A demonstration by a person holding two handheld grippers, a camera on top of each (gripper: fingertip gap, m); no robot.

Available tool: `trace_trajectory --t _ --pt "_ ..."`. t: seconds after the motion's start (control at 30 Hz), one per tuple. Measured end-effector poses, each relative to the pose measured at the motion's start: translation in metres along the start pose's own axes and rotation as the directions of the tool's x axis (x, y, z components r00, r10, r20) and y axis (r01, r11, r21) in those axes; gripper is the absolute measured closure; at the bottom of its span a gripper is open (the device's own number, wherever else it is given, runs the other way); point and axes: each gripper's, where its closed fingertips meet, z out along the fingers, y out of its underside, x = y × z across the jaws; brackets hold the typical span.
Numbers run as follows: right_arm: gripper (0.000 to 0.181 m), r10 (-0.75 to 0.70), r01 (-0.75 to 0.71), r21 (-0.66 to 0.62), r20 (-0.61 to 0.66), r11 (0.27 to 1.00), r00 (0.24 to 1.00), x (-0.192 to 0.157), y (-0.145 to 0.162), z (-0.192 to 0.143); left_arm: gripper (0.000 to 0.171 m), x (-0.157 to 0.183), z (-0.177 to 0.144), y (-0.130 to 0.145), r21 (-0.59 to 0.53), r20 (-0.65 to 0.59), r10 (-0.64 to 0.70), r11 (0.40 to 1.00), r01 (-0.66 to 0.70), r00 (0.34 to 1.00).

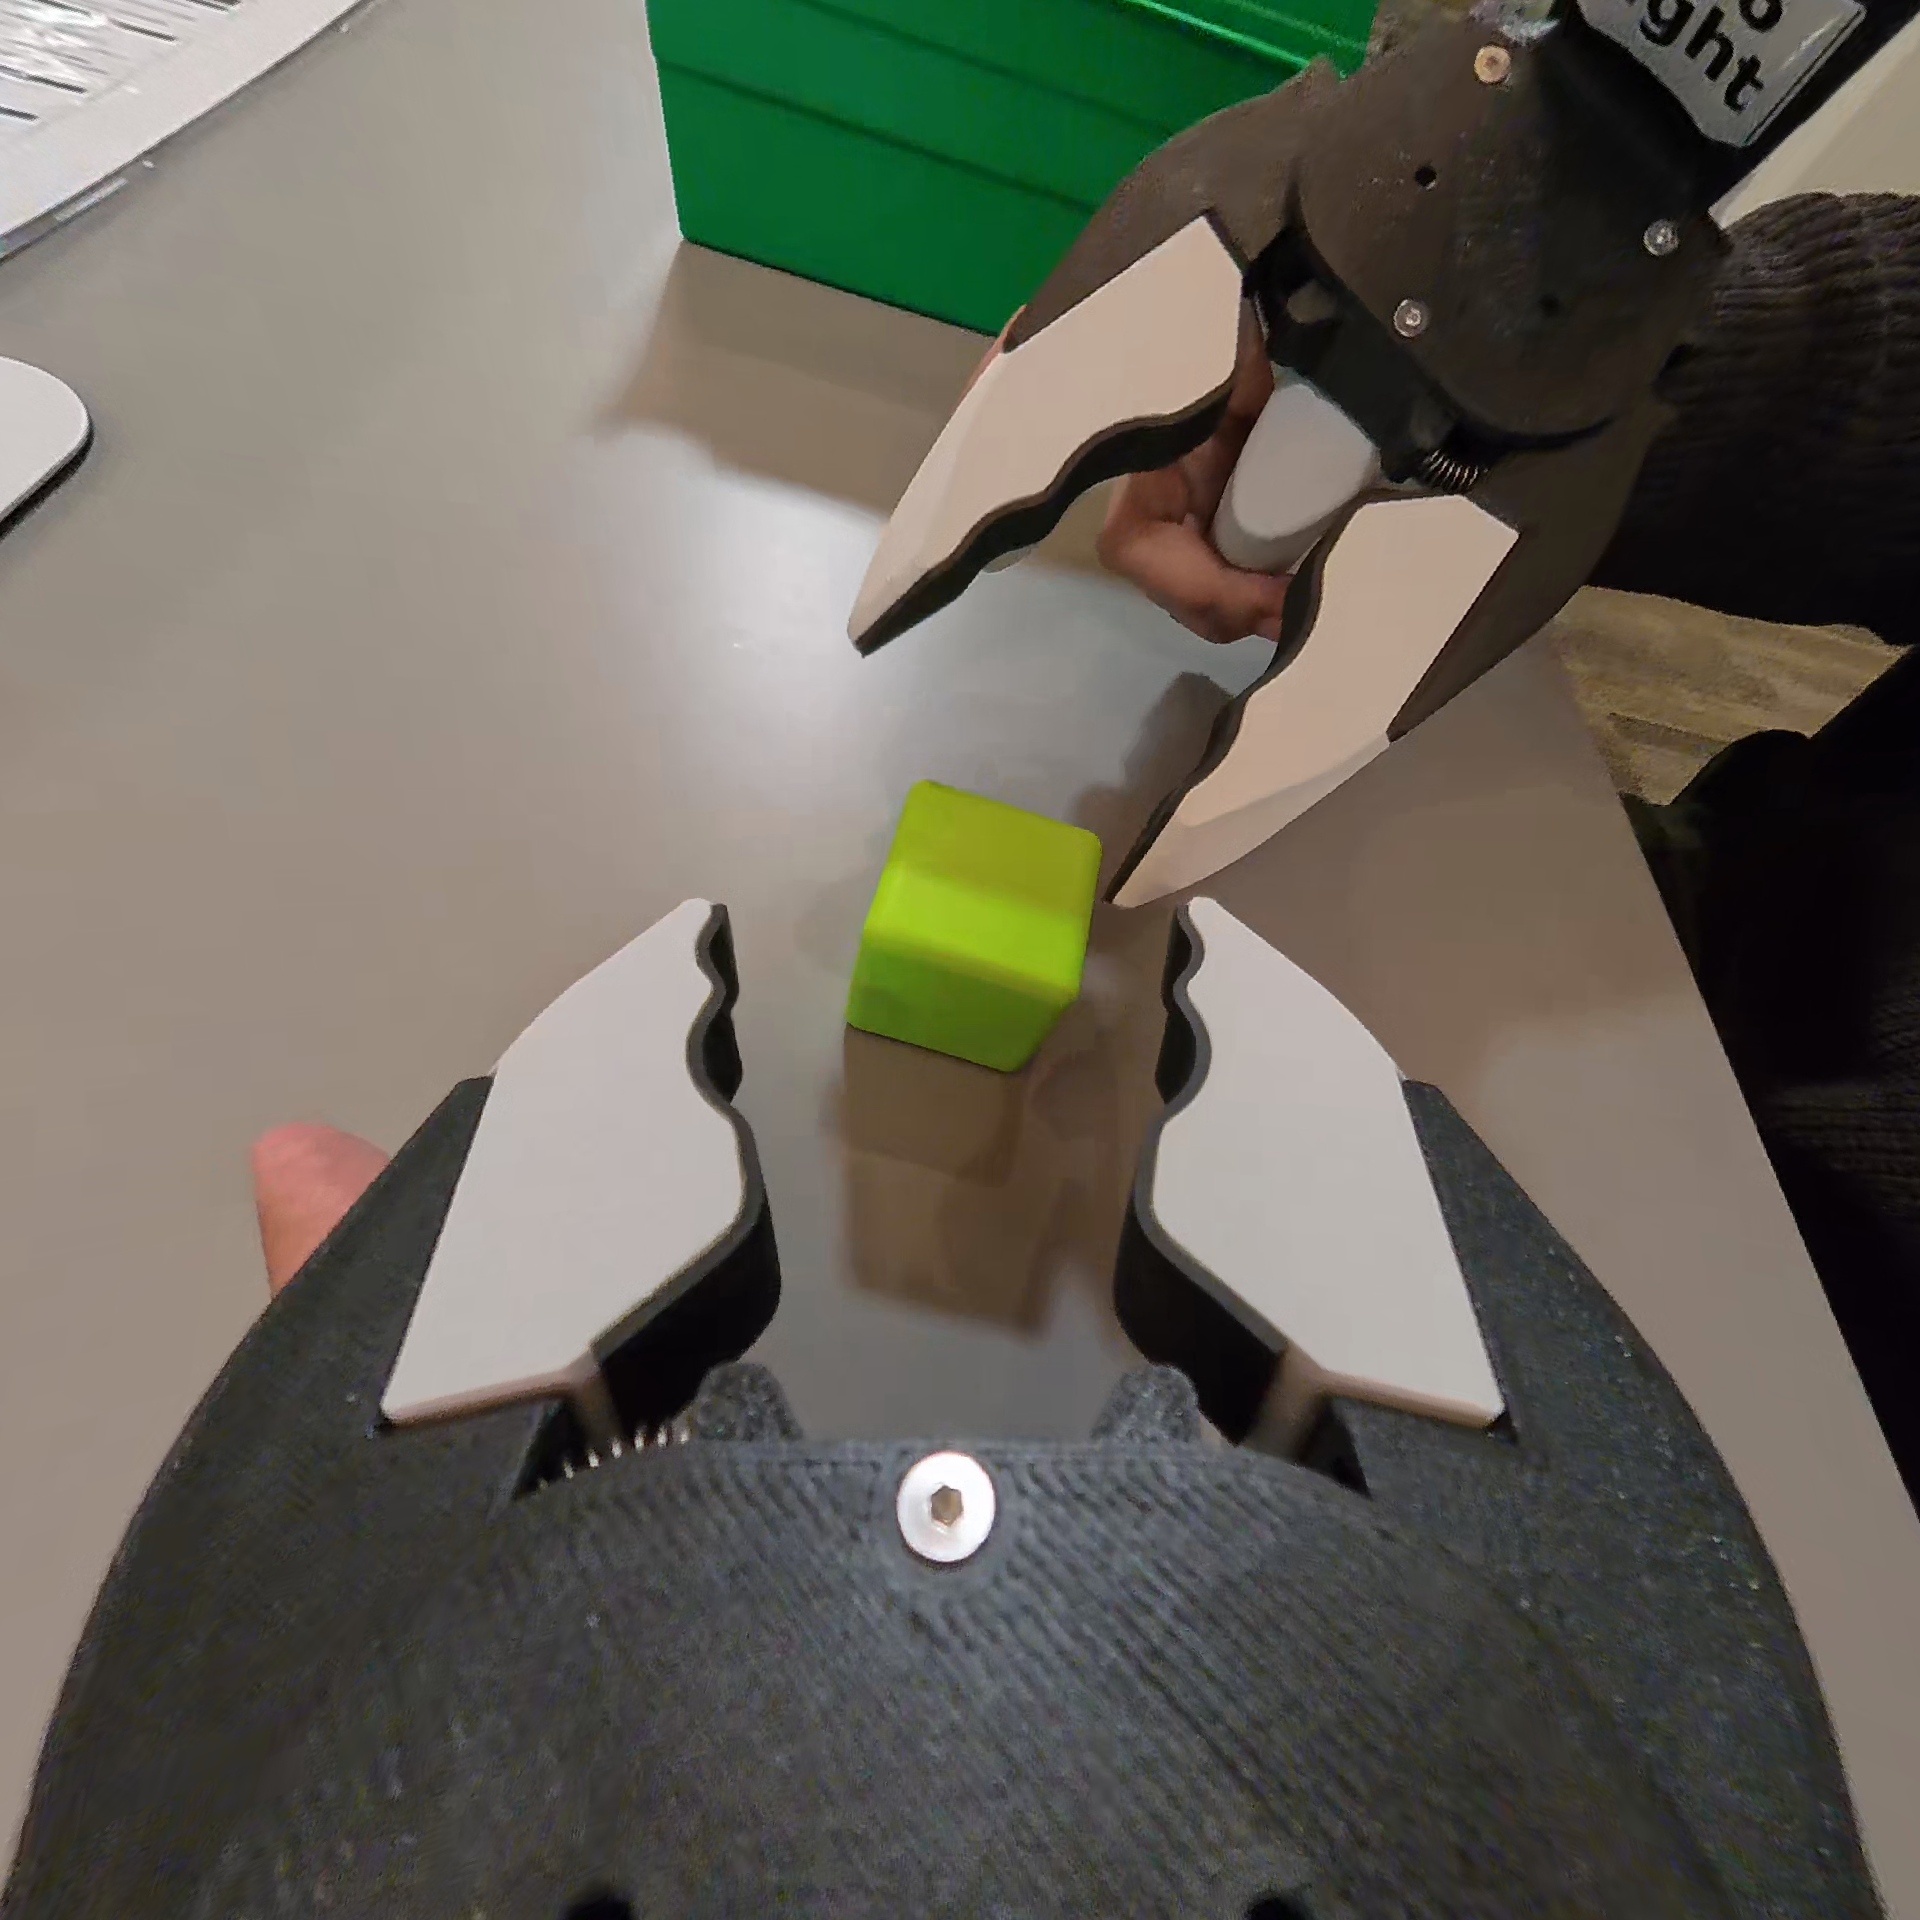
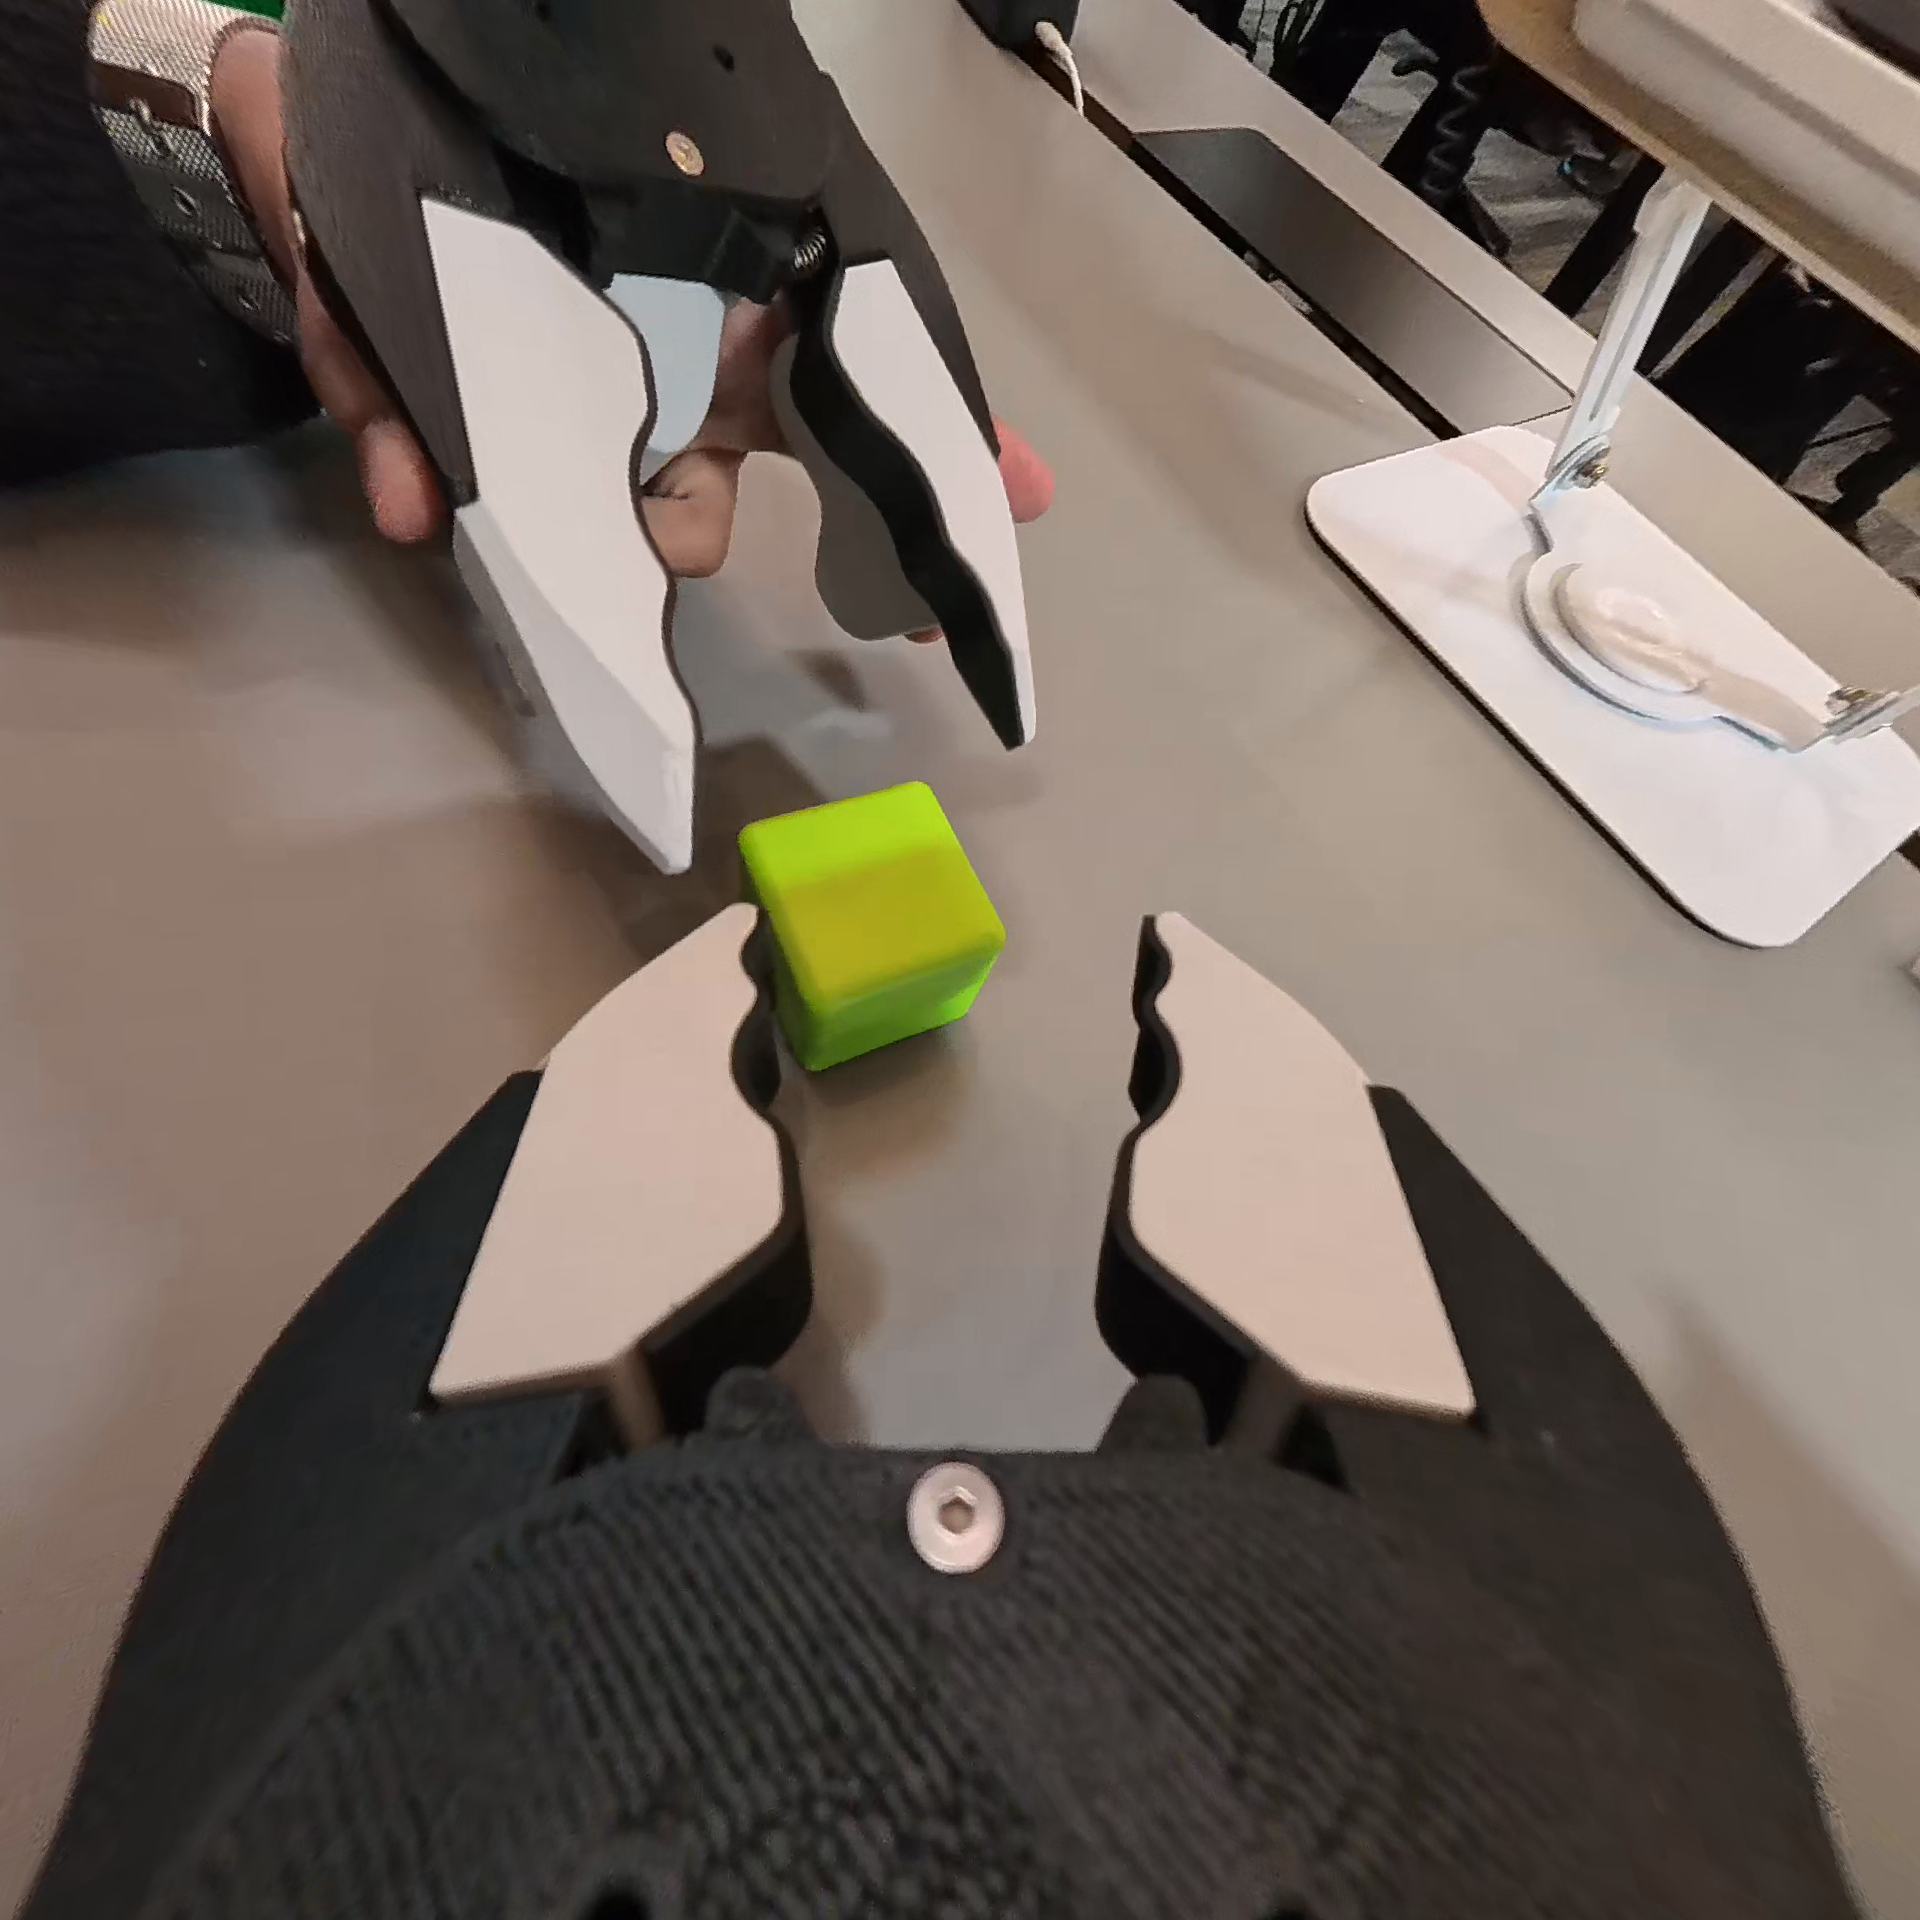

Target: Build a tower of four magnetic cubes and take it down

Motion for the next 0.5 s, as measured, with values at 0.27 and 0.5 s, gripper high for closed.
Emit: trace_trajectory --t 0.27,0.5 --pt "0.116 -0.01 0.013 -0.04 0.08 0.999 0.997 -0.015 0.006 0.017 0.094 0.0 0.0 0.0 0.003 -0.009 -0.006 1.0 0.006 1.0" --pt "0.129 -0.068 0.072 -0.07 0.06 0.995 0.996 -0.017 0.011 0.021 0.096 0.0 -0.002 -0.002 0.016 -0.018 -0.019 1.0 0.019 1.0"
